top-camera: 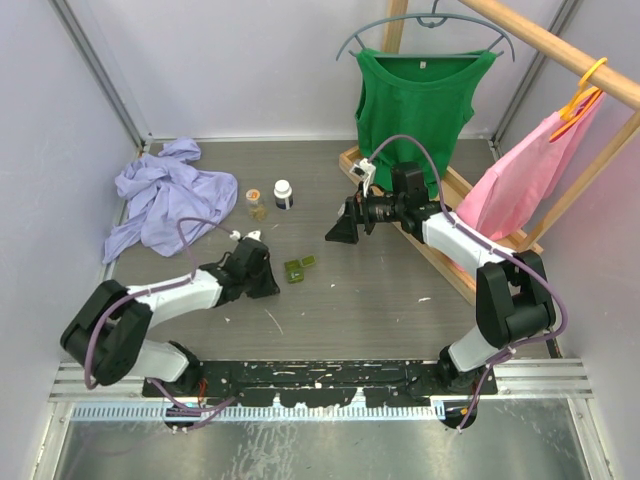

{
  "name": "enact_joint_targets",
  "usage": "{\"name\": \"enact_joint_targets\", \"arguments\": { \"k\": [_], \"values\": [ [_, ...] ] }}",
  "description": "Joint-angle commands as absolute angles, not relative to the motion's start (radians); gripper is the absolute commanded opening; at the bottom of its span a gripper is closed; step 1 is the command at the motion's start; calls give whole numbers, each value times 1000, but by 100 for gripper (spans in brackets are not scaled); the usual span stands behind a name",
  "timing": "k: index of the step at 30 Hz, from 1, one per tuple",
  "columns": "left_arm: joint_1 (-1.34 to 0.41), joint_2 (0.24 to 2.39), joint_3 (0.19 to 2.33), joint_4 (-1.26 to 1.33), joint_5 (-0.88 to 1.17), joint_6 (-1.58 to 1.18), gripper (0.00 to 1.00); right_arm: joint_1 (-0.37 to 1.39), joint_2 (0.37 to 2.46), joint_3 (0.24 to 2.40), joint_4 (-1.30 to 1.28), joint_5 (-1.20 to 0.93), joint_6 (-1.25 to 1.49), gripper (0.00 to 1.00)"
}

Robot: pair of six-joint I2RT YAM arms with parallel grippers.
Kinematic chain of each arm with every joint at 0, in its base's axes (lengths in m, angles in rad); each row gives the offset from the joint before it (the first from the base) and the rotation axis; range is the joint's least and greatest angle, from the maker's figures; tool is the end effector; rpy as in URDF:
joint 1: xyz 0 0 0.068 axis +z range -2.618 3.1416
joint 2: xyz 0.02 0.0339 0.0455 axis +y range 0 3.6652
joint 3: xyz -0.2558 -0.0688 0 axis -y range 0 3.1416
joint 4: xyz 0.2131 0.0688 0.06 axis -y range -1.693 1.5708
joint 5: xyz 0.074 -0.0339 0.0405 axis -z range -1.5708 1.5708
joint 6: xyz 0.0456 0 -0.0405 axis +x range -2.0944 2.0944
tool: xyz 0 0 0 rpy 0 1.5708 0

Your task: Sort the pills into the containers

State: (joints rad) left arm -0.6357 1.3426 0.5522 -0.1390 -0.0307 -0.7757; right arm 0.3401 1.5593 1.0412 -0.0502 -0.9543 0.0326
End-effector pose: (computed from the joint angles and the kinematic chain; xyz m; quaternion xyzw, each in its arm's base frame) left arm 0.1829 -0.1332 0.1576 -0.0712 0.9462 -0.1933 0.2494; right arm 0.2860 0.1407 0.2619 -0.3374 0.7360 0.4749 0.3448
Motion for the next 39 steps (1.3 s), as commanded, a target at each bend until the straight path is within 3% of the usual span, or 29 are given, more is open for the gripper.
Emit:
{"name": "enact_joint_targets", "arguments": {
  "k": [1, 19, 27, 33, 37, 39],
  "values": [
    [-638, 1432, 632, -53, -57, -776, 2, 337, 1521, 1075, -31, -979, 18, 96],
    [-768, 1652, 788, 51, 21, -820, 2, 335, 1520, 1072, -35, -969, 10, 96],
    [-768, 1444, 670, -35, -1, -781, 6, 346, 1628, 1108, -120, -900, -22, 91],
    [-716, 1234, 576, -96, -89, -768, 26, 412, 1760, 1148, -157, -793, -7, 71],
    [-633, 1175, 542, -57, -52, -778, 39, 473, 1823, 1207, -223, -734, -78, 29],
    [-588, 1176, 524, -4, -10, -788, 44, 503, 1834, 1237, -261, -700, -131, 14]
  ]
}}
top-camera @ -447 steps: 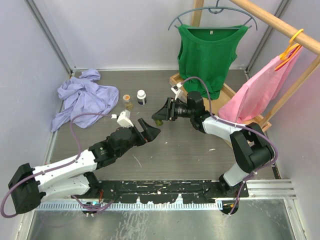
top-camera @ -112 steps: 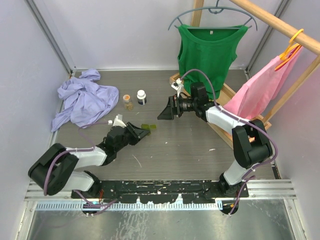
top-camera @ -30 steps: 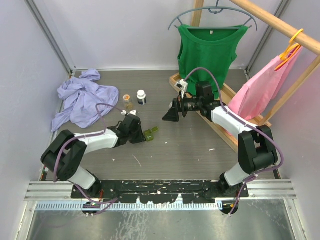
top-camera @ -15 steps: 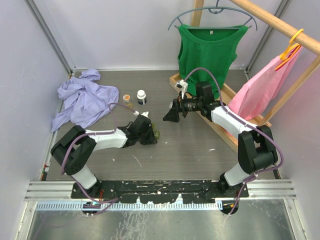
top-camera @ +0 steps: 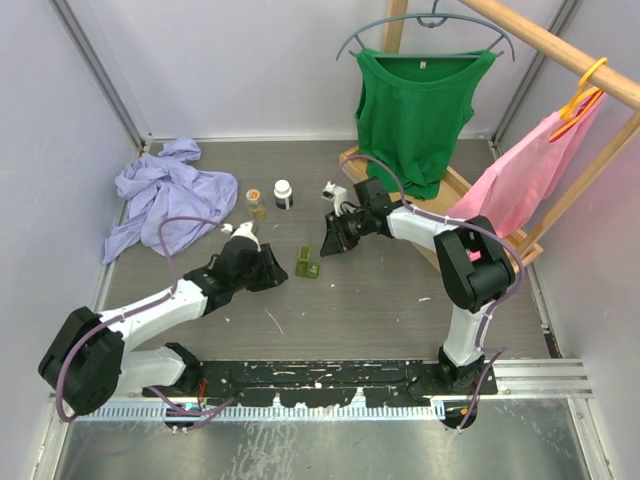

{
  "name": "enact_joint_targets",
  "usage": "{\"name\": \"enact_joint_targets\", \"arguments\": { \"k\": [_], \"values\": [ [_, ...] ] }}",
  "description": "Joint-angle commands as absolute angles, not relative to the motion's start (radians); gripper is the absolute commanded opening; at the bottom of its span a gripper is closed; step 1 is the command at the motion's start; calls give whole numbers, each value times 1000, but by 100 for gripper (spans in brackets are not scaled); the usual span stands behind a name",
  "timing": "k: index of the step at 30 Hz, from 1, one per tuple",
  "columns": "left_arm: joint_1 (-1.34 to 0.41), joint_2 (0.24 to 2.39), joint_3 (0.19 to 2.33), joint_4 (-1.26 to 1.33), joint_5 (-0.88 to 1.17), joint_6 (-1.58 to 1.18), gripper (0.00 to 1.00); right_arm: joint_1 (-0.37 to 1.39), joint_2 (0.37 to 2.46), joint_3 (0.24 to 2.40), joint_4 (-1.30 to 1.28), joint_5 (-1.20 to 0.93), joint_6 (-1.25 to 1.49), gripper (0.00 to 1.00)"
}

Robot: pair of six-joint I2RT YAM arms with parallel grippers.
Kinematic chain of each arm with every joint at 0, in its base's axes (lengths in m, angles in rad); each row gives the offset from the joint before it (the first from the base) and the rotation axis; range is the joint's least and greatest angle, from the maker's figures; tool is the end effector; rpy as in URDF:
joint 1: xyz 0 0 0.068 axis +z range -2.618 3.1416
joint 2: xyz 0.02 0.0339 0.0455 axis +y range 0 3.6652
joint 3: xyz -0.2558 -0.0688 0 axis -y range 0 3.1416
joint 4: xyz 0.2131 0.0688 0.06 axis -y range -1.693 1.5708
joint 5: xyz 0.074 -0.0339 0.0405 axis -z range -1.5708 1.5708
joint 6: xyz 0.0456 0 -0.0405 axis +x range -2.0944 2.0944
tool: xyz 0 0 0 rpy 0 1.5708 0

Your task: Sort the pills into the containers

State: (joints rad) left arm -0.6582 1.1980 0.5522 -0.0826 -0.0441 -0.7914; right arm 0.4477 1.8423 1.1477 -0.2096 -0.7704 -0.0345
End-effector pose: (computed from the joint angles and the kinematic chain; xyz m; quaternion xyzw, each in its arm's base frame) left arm 0.1771 -0.1344 0.1918 -0.0697 0.9098 -0.2559 0.3193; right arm 0.3078 0.1830 0.1857 -0.3285 0.8210 0.4097 0.2239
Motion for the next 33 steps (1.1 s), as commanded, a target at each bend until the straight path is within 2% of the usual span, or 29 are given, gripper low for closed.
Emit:
{"name": "enact_joint_targets", "arguments": {
  "k": [1, 3, 4, 10, 17, 33],
  "values": [
    [-566, 1183, 519, 21, 12, -793, 48, 516, 1832, 1244, -275, -680, -154, 9],
    [-532, 1208, 517, 75, 58, -799, 51, 546, 1829, 1251, -291, -627, -200, 2],
    [-520, 1226, 519, 105, 79, -800, 51, 560, 1830, 1255, -304, -610, -221, 1],
    [-505, 1375, 550, 273, 194, -809, 51, 624, 1837, 1280, -359, -540, -311, 1],
    [-495, 1497, 571, 361, 239, -823, 51, 659, 1810, 1282, -380, -506, -365, 1],
    [-489, 1531, 573, 373, 256, -834, 47, 666, 1739, 1253, -325, -534, -331, 1]
  ]
}}
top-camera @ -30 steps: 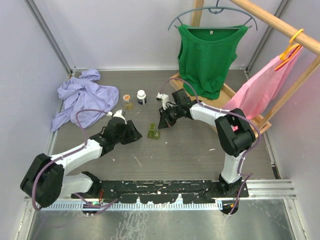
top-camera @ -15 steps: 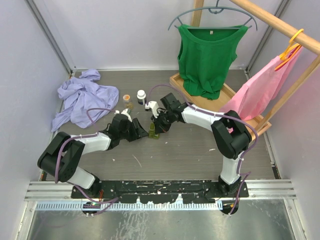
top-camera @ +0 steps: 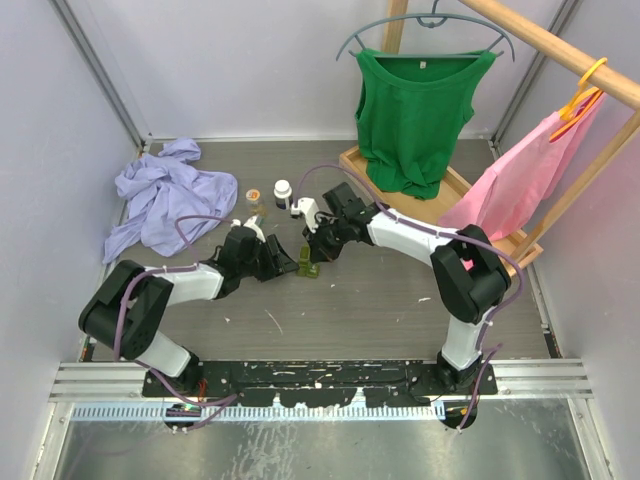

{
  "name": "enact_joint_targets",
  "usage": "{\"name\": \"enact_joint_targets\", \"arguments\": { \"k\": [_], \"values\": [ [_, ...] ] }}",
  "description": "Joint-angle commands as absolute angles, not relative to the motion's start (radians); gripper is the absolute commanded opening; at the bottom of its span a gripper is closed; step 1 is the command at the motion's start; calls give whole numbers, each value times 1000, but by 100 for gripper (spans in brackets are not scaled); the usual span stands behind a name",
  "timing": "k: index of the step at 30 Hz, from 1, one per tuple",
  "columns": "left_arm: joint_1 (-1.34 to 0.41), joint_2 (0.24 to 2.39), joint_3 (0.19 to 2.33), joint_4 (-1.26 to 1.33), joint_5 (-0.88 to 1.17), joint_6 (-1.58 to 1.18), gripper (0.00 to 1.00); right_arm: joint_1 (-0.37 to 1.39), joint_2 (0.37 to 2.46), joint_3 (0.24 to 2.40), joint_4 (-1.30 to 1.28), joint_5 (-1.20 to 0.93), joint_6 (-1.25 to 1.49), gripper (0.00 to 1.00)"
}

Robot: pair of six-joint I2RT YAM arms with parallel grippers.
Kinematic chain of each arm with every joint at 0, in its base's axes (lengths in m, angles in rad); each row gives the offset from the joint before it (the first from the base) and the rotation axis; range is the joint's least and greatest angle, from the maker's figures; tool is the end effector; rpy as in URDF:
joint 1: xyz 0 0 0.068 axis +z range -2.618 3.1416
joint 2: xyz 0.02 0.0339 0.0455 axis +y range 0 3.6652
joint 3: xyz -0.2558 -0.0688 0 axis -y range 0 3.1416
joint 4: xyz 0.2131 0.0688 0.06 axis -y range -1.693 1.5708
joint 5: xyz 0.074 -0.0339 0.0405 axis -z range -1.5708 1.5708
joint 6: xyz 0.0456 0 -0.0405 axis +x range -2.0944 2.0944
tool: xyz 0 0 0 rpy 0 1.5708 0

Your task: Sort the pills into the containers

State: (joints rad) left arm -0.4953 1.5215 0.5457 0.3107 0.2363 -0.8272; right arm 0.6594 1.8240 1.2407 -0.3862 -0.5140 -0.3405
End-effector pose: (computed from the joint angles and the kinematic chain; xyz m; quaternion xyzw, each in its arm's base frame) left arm 0.2322 -0.1376 0.1531 -0.0966 0.8892 -0.3505 0.2778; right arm 0.2703 0.2379 0.2001 -0.5089 0.7746 0.2852 0.2442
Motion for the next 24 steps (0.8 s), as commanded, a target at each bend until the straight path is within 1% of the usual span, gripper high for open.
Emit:
{"name": "enact_joint_targets", "arguments": {
  "k": [1, 6, 12, 16, 20, 22, 24],
  "values": [
    [-490, 1533, 573, 374, 260, -835, 47, 666, 1744, 1251, -325, -534, -331, 1],
    [-490, 1546, 575, 378, 267, -839, 46, 669, 1799, 1255, -341, -542, -330, 1],
    [-489, 1568, 579, 392, 276, -839, 45, 670, 1895, 1278, -390, -481, -352, 1],
    [-489, 1583, 578, 402, 289, -837, 43, 668, 1896, 1289, -399, -465, -351, 1],
    [-488, 1589, 578, 403, 299, -833, 42, 657, 1871, 1292, -397, -509, -340, 2],
    [-486, 1581, 576, 401, 300, -832, 42, 645, 1855, 1294, -397, -563, -329, 6],
    [-484, 1557, 573, 392, 302, -824, 43, 626, 1826, 1299, -404, -669, -322, 16]
  ]
}}
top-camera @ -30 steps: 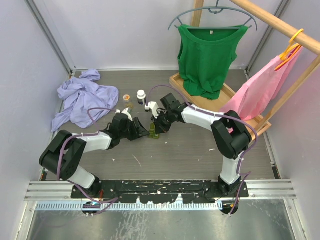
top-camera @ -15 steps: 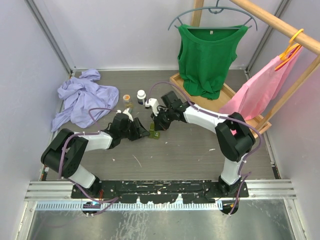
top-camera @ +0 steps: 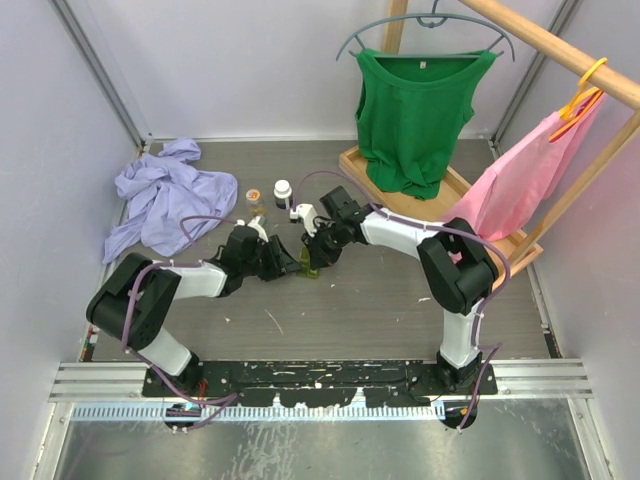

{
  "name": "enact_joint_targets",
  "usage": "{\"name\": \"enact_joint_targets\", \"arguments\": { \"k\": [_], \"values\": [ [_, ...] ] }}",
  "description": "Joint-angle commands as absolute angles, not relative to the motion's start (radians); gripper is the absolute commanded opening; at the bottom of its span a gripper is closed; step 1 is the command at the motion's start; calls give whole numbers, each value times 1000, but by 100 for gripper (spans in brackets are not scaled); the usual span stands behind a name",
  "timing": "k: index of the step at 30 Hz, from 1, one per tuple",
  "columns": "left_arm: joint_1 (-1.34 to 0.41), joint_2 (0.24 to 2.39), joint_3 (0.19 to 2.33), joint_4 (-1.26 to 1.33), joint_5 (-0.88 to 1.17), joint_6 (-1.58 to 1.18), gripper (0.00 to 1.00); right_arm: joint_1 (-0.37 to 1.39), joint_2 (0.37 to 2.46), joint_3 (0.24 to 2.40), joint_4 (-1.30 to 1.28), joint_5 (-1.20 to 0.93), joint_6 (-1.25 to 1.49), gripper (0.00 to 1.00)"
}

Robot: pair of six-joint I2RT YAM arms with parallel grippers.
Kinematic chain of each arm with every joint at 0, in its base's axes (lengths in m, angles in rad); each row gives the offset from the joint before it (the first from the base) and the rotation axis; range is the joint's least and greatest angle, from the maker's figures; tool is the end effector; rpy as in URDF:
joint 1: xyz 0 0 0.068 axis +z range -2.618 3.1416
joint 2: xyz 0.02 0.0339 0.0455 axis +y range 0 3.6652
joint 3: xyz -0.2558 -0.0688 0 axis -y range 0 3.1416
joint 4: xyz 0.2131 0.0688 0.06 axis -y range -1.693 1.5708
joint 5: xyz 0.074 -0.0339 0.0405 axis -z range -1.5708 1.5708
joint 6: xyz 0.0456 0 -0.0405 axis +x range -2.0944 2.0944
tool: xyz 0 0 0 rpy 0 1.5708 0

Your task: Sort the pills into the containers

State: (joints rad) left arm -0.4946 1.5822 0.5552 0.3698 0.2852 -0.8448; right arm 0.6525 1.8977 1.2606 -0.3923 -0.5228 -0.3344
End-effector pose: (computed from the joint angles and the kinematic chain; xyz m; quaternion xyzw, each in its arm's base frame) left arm 0.2384 -0.1431 0.1460 -0.0930 0.8857 -0.3710 0.2631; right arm 0.2783 0.2413 0.1799 -0.5018 0.7871 0.2868 0.2156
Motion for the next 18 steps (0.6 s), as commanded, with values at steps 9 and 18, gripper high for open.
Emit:
{"name": "enact_joint_targets", "arguments": {
  "k": [9, 18],
  "values": [
    [-465, 1262, 622, 111, 182, -643, 59, 533, 1665, 1258, -395, -993, -338, 56],
    [-398, 1158, 799, -104, -3, -423, 98, 474, 1545, 1184, -340, -1104, -363, 68]
  ]
}}
